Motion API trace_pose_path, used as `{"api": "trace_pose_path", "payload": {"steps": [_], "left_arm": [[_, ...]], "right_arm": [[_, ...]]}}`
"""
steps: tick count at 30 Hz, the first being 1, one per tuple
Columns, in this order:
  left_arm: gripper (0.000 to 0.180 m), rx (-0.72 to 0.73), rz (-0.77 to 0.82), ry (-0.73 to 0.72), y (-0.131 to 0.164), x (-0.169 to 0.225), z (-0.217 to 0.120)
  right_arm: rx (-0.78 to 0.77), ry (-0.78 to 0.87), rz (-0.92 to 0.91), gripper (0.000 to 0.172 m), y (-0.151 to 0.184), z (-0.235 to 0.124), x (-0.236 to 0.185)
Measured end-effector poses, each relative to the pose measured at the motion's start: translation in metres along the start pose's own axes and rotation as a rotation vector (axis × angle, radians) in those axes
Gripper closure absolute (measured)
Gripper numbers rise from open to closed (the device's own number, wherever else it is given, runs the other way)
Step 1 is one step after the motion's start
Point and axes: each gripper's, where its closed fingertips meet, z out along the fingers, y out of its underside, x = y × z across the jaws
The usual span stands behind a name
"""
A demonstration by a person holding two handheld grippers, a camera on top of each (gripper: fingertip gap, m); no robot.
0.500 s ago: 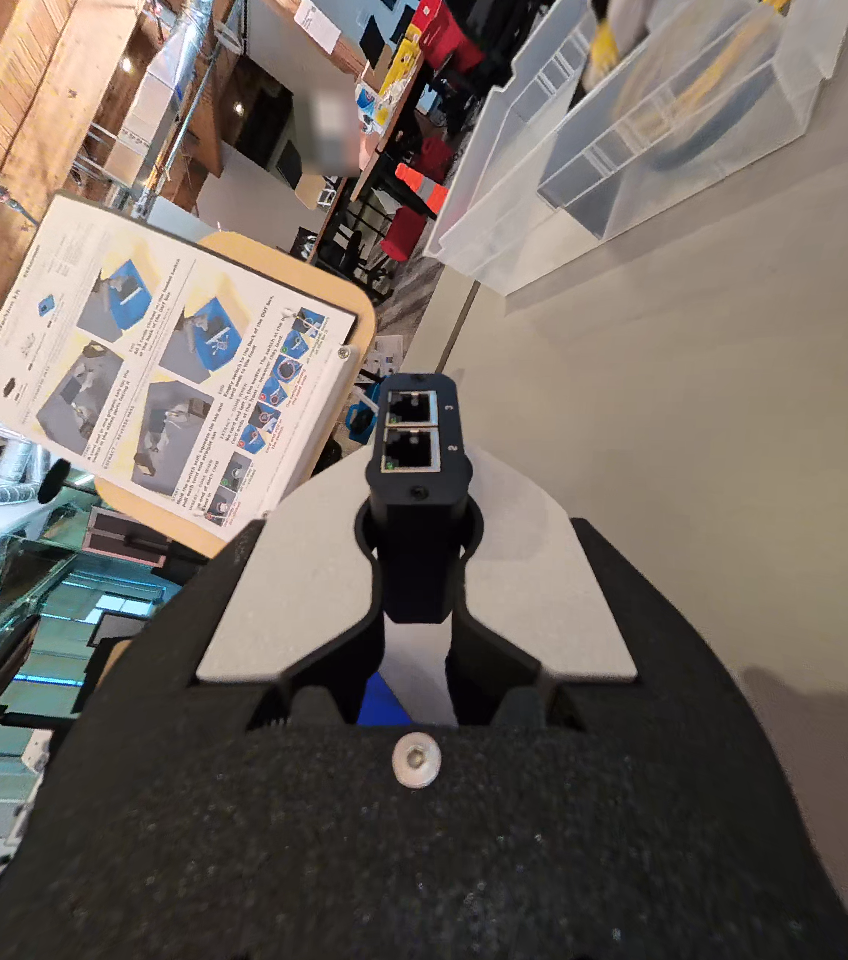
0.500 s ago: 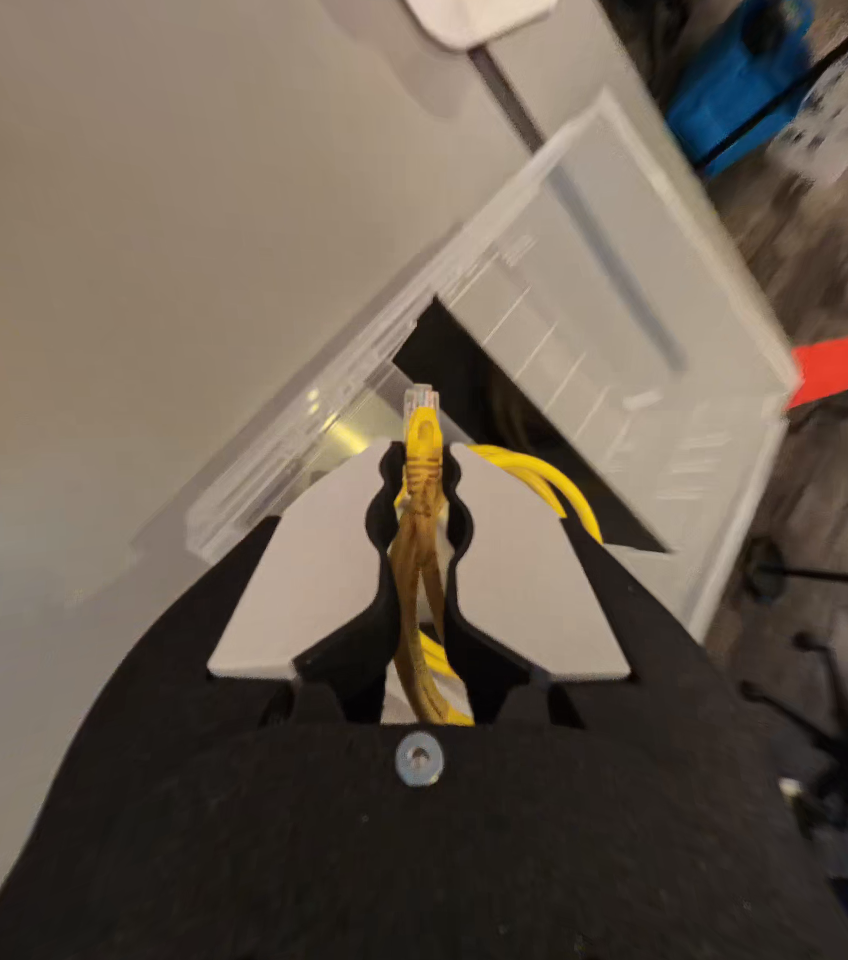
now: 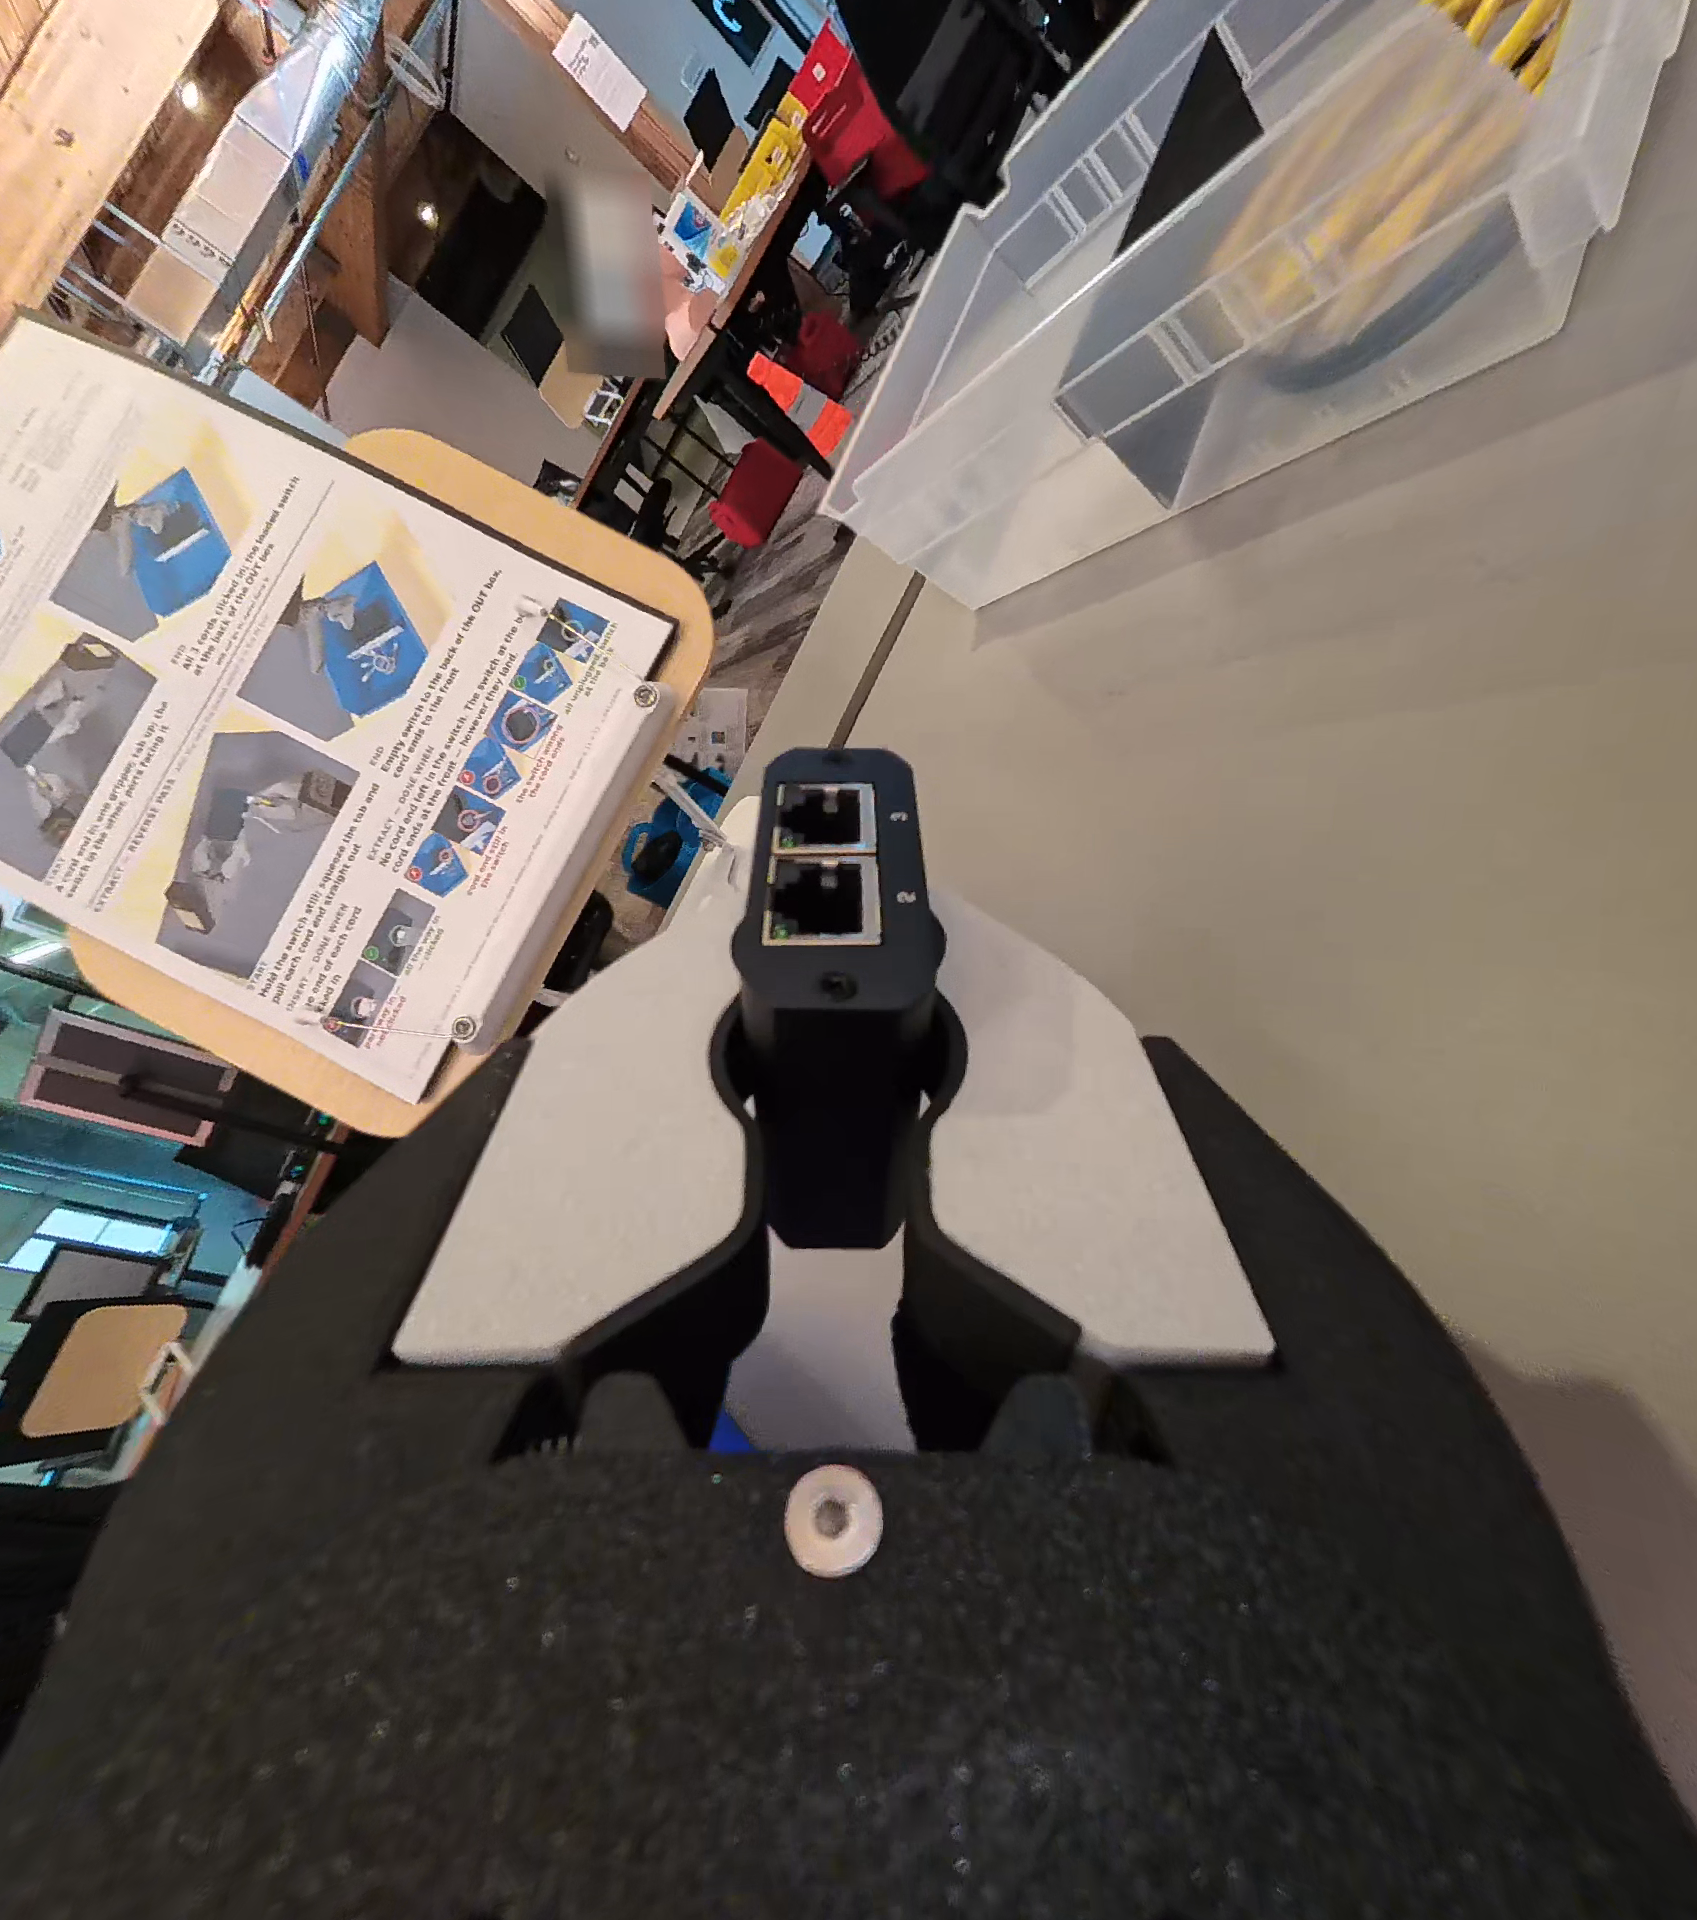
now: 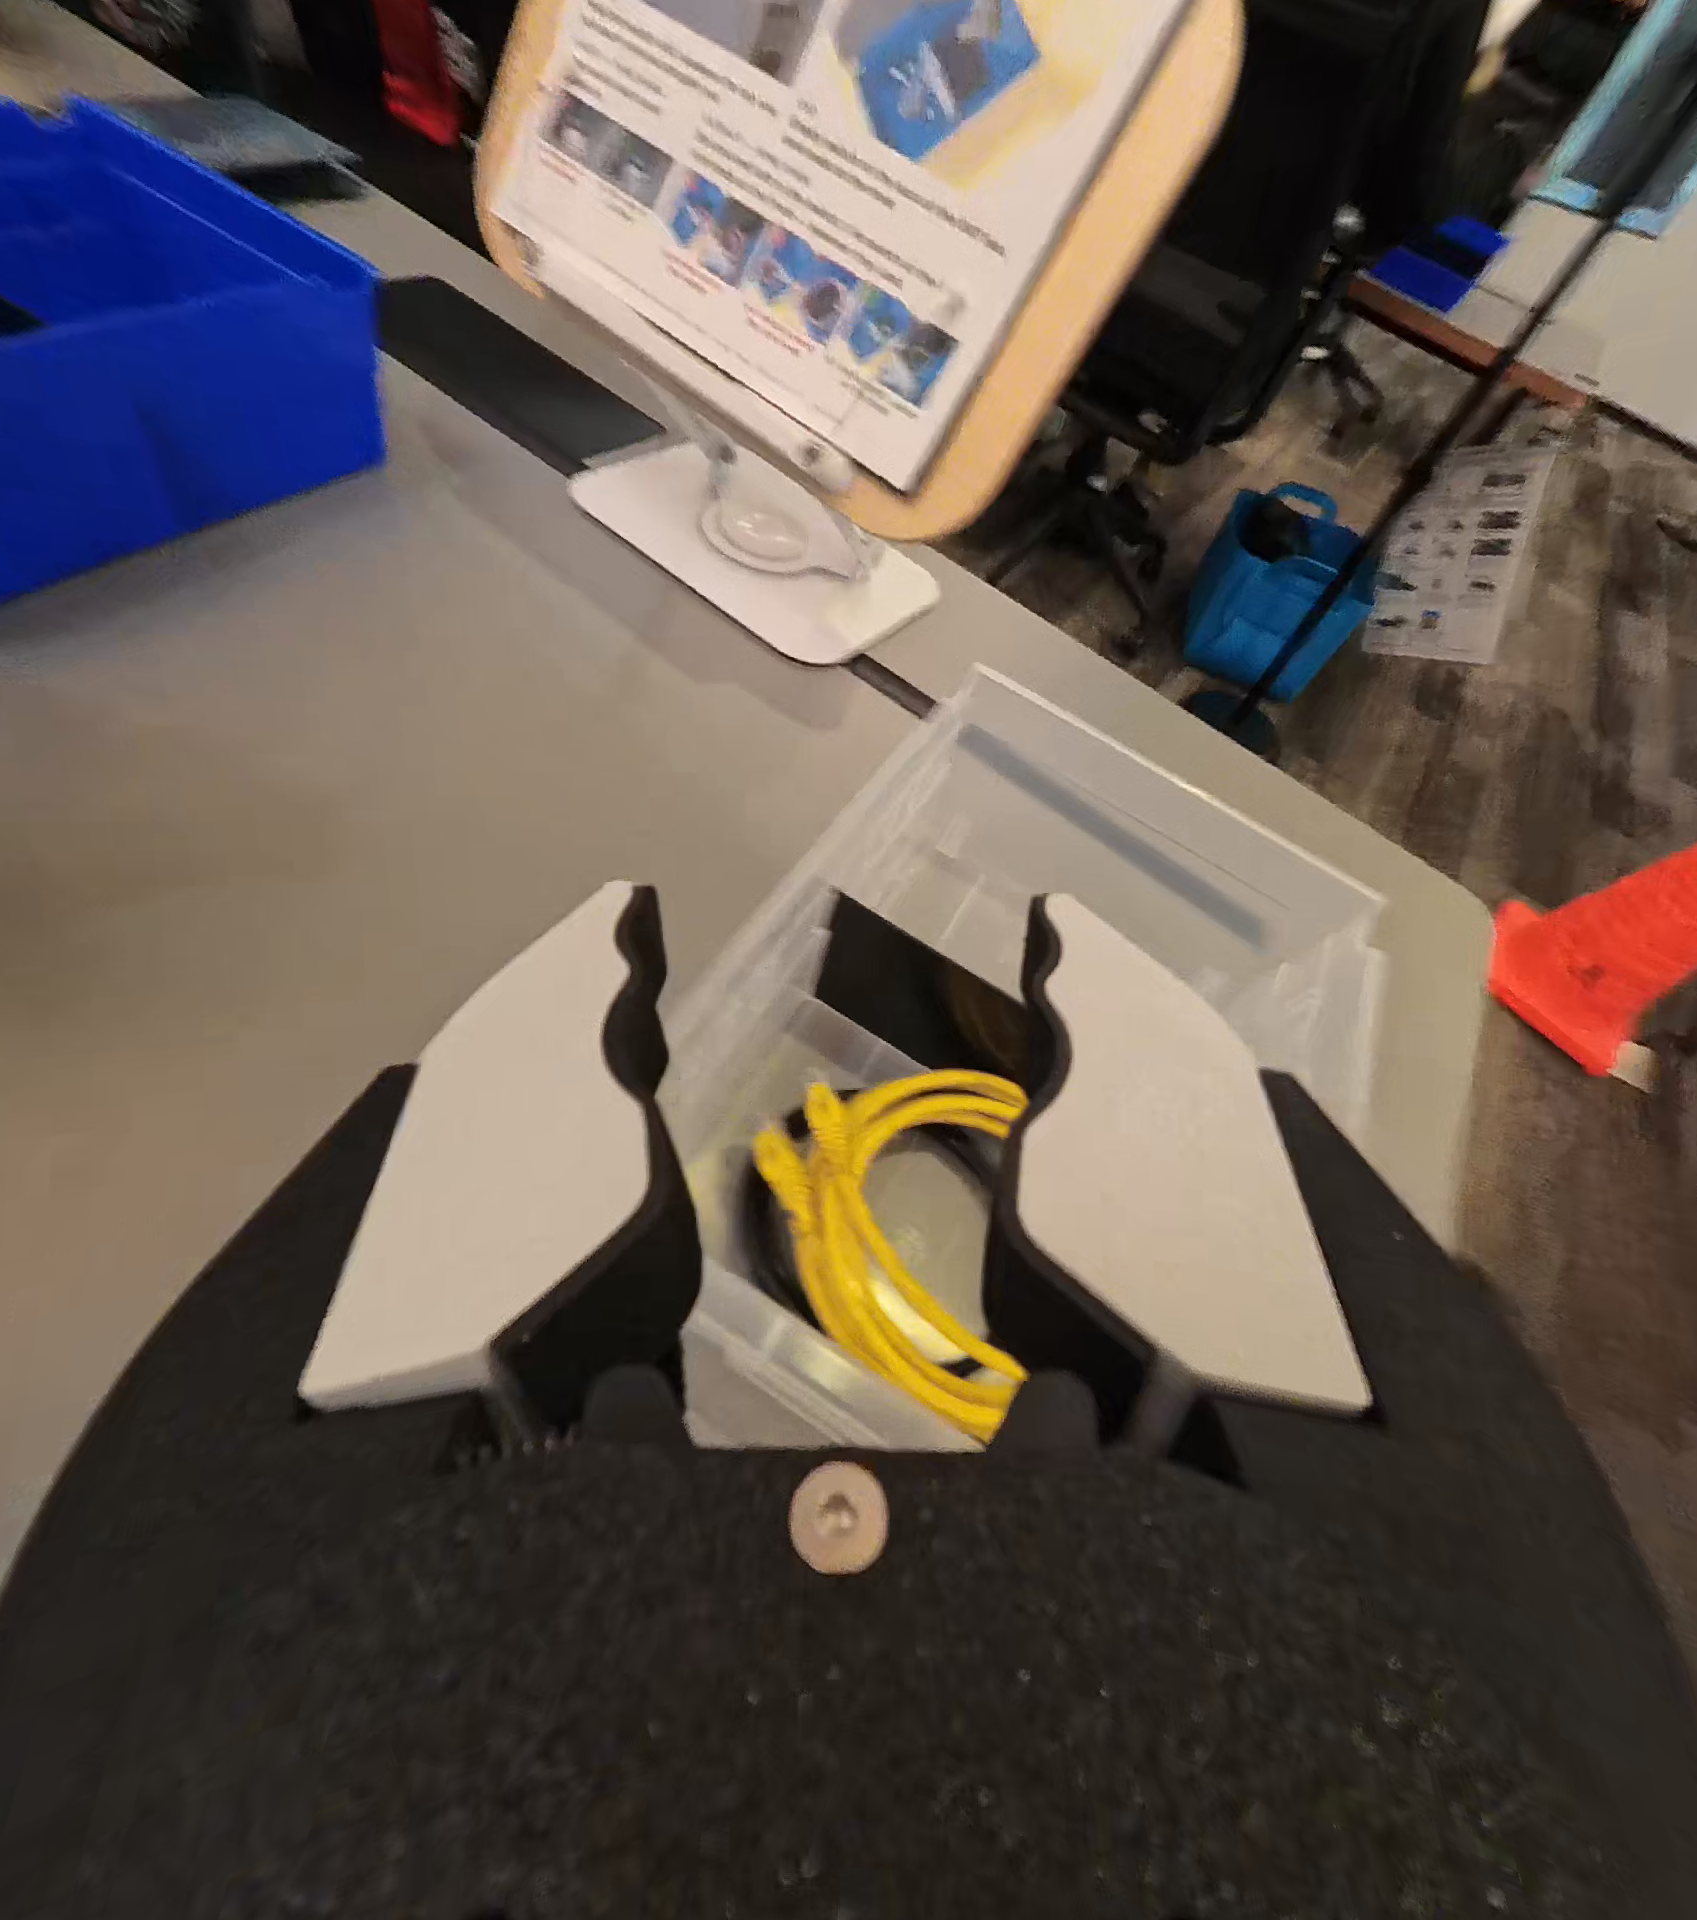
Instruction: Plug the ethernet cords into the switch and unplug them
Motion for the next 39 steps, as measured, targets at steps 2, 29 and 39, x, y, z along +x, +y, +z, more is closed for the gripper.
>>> {"api": "trace_pose_path", "payload": {"steps": [2,29,39], "left_arm": [[0.156,-0.001,-0.017,0.005,0.001,-0.001,0.001],[0.155,-0.235,0.297,-0.13,0.017,0.022,0.019],[0.148,-0.155,0.183,-0.118,0.008,0.01,-0.005]], "right_arm": [[0.037,-0.133,0.053,0.103,-0.012,0.006,-0.033],[0.074,-0.597,0.164,0.116,-0.016,0.108,-0.261],[0.137,-0.379,0.084,0.117,-0.037,0.08,-0.176]]}}
